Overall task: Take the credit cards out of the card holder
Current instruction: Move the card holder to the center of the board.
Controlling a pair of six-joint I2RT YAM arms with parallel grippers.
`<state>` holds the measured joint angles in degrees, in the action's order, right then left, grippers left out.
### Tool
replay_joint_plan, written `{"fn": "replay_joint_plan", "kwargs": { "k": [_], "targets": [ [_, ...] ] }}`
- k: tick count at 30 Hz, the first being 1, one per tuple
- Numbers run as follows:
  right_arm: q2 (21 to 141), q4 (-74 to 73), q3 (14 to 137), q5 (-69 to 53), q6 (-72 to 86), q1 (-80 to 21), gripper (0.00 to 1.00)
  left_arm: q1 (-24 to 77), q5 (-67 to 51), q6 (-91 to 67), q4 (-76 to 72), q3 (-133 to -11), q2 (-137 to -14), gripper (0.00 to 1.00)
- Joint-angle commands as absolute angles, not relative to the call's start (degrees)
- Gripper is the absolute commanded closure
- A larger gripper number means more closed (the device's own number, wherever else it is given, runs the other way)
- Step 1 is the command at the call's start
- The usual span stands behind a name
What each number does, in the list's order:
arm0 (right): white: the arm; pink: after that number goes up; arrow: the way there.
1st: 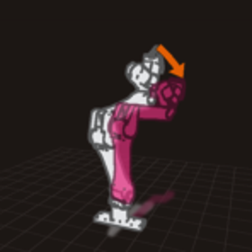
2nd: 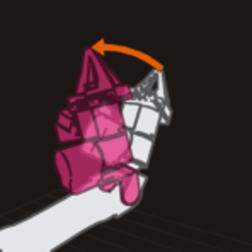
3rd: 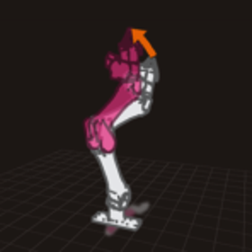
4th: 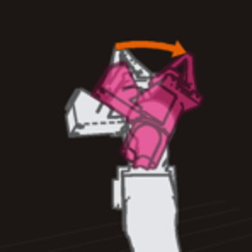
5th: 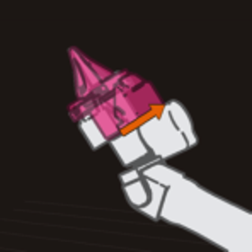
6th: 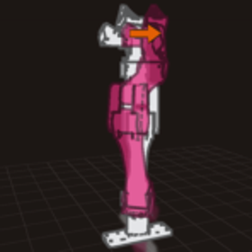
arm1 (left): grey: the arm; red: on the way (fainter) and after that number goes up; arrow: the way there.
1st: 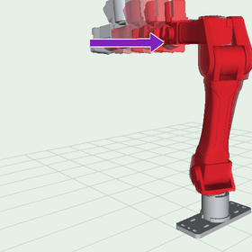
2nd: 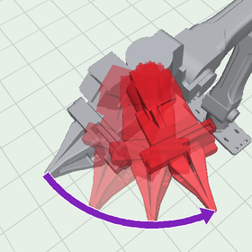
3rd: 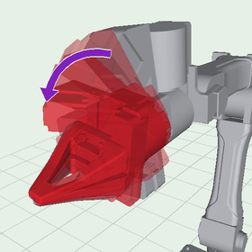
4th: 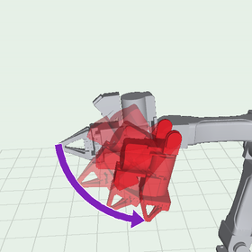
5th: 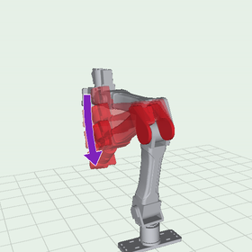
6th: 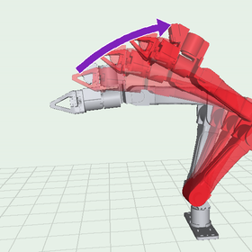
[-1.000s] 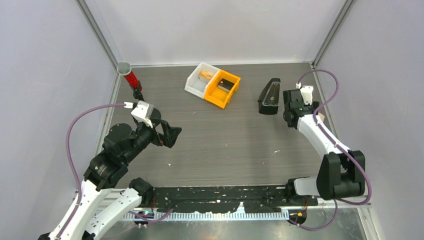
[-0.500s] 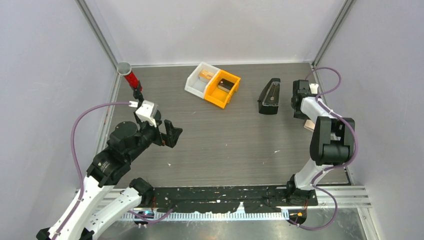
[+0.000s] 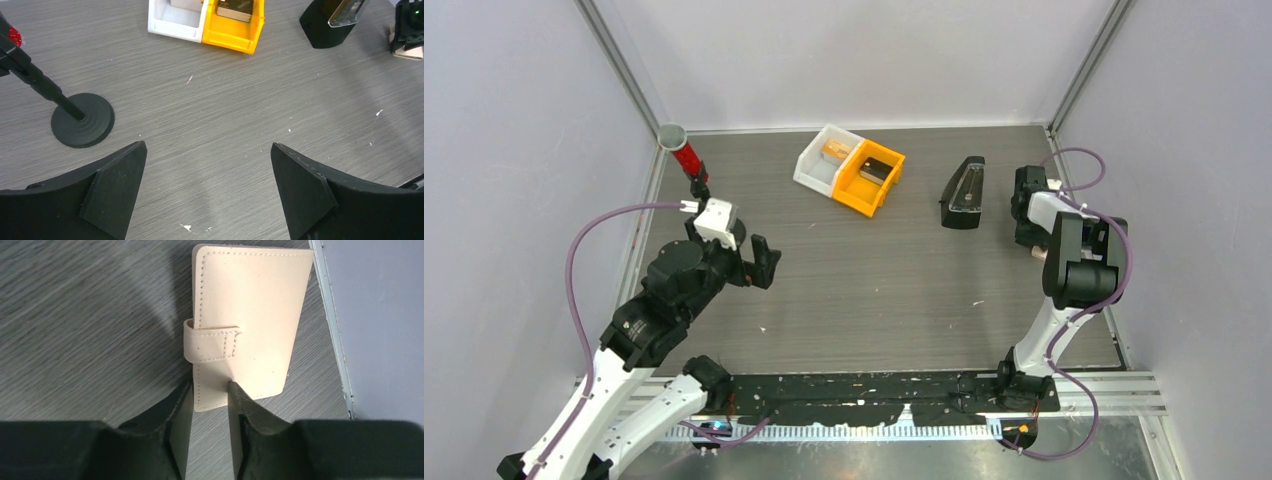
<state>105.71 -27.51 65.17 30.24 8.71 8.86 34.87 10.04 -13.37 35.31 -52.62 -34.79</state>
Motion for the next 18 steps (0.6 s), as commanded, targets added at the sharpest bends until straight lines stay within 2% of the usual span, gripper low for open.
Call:
{"fn": "replay_joint_plan", "kwargs": {
  "k": [1,2,6,18],
  "targets": [
    [105.54,-25.69,65.96,29.85,9.23,9.14,0.71,35.16,12.4,-12.09,33.45,-52.65,-35.64,0.01],
    [105.33,-25.77,65.82,29.63,9.16,9.1,0.78,35.15,12.48,-12.11,33.5,-52.69,-35.77,0.01],
    [104.06,-26.29,64.91,29.21,9.63,8.78,0.92,35.16,12.22,-12.04,33.85,-52.87,-35.46,0.01],
    [93.07,-27.17,56.13,20.63,13.52,7.4,0.95,35.16,8.62,-12.04,31.51,-51.2,-31.61,0.01]
  ]
}}
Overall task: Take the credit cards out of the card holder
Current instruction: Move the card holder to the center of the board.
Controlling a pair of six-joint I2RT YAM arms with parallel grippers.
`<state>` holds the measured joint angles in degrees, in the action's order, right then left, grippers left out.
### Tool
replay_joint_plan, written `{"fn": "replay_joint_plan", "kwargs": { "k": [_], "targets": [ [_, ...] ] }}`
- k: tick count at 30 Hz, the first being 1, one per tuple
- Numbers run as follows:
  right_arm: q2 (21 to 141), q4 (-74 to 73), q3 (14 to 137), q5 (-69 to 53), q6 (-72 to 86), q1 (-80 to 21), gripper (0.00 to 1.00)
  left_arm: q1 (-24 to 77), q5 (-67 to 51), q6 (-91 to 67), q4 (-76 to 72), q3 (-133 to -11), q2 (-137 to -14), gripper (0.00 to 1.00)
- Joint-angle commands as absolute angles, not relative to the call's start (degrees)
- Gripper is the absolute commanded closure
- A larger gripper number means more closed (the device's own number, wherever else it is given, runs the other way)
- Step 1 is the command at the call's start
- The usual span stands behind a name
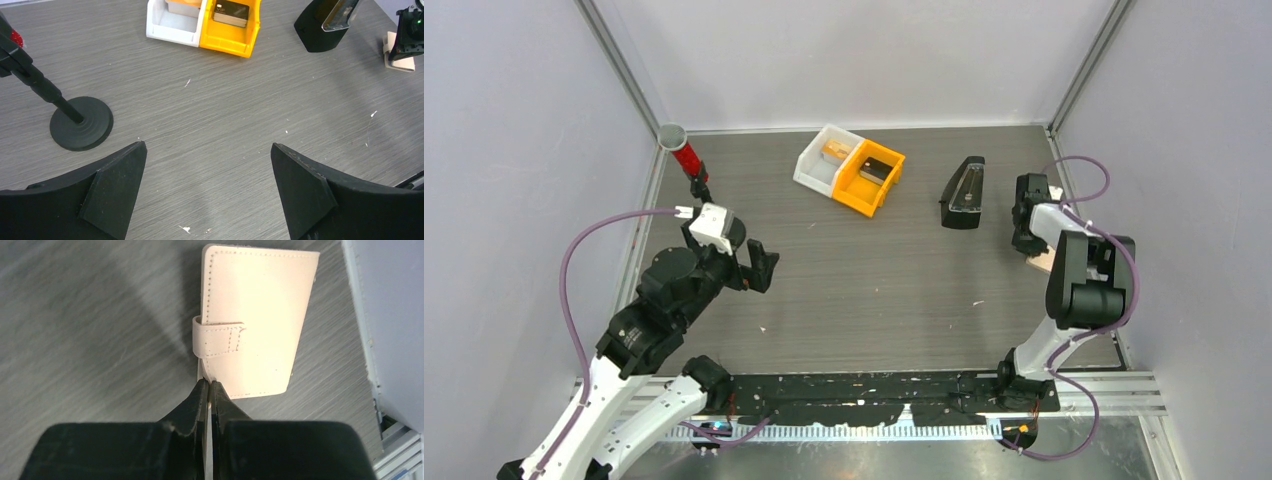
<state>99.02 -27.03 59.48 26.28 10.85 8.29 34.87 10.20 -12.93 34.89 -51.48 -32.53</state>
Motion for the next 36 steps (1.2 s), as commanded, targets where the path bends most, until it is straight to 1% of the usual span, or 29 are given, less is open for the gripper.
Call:
{"fn": "replay_joint_plan", "kwargs": {
  "k": [1,5,9,17,18,22,27,31,32,34,35,36],
  "targets": [
    [91.19,-27.03,54.7,18.32,13.71,7.26,0.95,35.11,8.61,-12.04,31.73,-51.3,-31.38,0.01],
    [86.27,-25.82,50.15,12.56,14.58,5.65,0.95,35.13,8.59,-12.02,31.56,-50.83,-30.78,0.01],
    [82.3,-26.04,46.65,11.44,16.06,-0.4,0.95,35.16,8.24,-12.2,32.07,-51.06,-30.67,0.01],
    [74.59,-26.49,40.57,9.21,22.89,-19.17,0.95,35.11,9.62,-12.71,33.68,-51.88,-30.91,0.01],
    [73.38,-26.43,39.61,8.83,24.31,-22.79,0.95,35.13,9.66,-12.97,33.94,-52.12,-30.93,0.01],
    [70.38,-25.19,37.01,7.33,28.84,-33.23,0.95,35.13,7.4,-16.55,36.68,-53.05,-30.71,0.03],
    [69.3,-22.39,35.46,6.71,34.0,-47.37,0.95,35.15,2.97,-22.17,39.35,-51.84,-28.4,0.04],
    [71.69,-22.17,37.36,6.96,37.3,-56.17,0.95,35.16,2.05,-26.61,39.7,-49.0,-27.11,0.04],
    [72.1,-22.15,37.71,6.95,37.55,-57.35,0.94,35.16,1.87,-27.56,39.84,-48.35,-27.08,0.04],
    [73.12,-22.32,38.56,6.99,38.07,-60.64,0.87,35.15,1.46,-29.69,40.46,-47.28,-27.34,0.04],
    [73.3,-22.5,38.82,7.13,38.21,-61.15,0.81,35.13,0.9,-30.06,40.55,-46.82,-27.75,0.04],
    [73.21,-22.7,38.83,7.17,38.22,-61.3,0.77,35.15,0.4,-30.32,40.66,-46.45,-28.57,0.04]
  ]
}}
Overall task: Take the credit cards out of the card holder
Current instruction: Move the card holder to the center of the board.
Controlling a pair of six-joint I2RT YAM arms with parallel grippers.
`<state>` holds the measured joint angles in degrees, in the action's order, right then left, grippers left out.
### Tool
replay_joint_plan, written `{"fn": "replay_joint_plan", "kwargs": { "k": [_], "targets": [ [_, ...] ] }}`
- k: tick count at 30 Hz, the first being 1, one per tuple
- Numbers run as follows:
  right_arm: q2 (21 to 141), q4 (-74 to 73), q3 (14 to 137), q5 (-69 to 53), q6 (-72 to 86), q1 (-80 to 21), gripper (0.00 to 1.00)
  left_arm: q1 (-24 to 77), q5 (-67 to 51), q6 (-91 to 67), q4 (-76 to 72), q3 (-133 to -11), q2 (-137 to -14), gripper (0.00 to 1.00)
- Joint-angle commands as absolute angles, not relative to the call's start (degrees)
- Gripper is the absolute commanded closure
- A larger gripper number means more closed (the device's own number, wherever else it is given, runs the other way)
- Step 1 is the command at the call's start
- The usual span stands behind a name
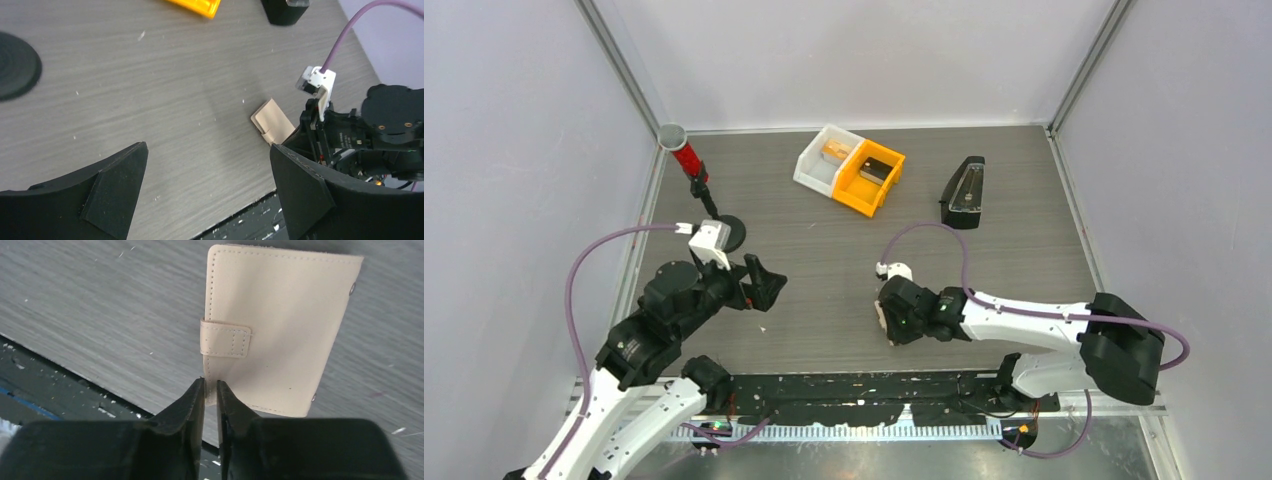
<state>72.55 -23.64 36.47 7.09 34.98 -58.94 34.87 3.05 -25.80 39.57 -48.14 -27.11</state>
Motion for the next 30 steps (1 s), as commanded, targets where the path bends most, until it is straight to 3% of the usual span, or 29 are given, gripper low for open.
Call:
{"fn": "replay_joint_plan", "kwargs": {
  "k": [1,7,12,21,30],
  "targets": [
    [72.6,-22.77,38.73,7.33,38.08,-61.32,0.71,35.16,-0.51,-30.4,40.69,-46.15,-29.36,0.04],
    [68.08,-26.58,41.11,13.03,33.4,-60.52,0.44,35.16,-4.15,-30.23,39.55,-45.38,-35.0,0.06],
    [68.65,-27.48,43.02,15.15,31.17,-59.68,0.32,35.15,-4.33,-31.0,38.84,-44.91,-37.27,0.07],
    [75.96,-26.35,47.01,14.84,30.16,-61.82,0.4,35.16,-1.35,-33.52,39.68,-43.72,-36.26,0.07],
    [86.14,-29.74,51.21,26.3,34.13,-68.55,0.41,35.13,1.82,-33.49,40.78,-43.68,-34.67,0.07]
  ]
}}
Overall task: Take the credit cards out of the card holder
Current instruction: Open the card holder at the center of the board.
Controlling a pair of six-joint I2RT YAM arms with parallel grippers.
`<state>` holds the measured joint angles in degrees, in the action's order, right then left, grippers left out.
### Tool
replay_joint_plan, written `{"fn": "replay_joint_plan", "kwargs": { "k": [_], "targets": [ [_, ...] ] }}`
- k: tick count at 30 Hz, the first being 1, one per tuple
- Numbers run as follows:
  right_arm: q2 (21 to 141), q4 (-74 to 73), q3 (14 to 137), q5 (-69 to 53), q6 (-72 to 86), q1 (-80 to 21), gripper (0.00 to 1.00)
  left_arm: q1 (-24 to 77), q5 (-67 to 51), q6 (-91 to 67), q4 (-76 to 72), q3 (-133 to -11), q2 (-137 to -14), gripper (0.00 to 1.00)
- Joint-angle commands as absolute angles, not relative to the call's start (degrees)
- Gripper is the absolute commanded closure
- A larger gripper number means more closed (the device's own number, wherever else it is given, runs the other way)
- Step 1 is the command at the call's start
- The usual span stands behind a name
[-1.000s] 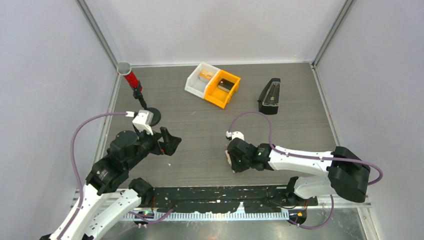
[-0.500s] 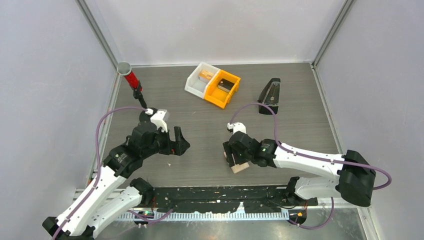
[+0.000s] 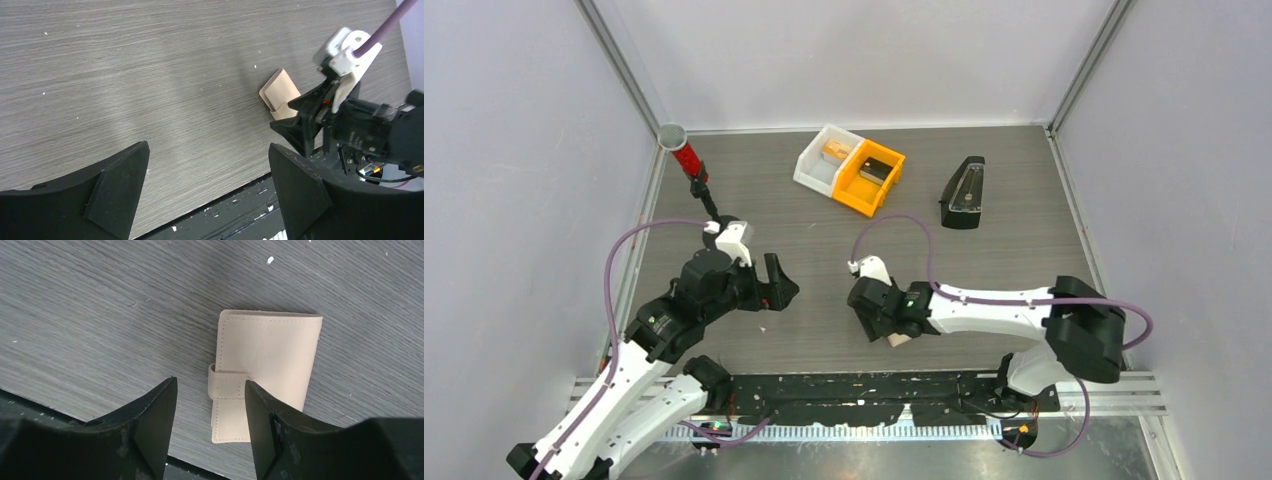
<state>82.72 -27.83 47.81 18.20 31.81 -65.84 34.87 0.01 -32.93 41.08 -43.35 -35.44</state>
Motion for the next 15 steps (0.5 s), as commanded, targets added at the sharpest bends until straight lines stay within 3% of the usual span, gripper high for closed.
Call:
{"fn": "replay_joint_plan", "kwargs": {
  "k": [1,10,15],
  "targets": [
    [87.7,-30.55,52.02,27.82,34.5,-68.86,0.41,35.15,1.74,-33.52,40.78,-43.68,-34.63,0.07],
    [95.9,-36.62,56.31,34.86,37.05,-71.46,0.46,35.13,2.95,-31.86,41.4,-43.23,-34.5,0.07],
    [95.18,-38.26,56.7,38.11,37.48,-71.54,0.69,35.16,3.51,-31.11,41.16,-43.75,-34.87,0.07]
  ]
}}
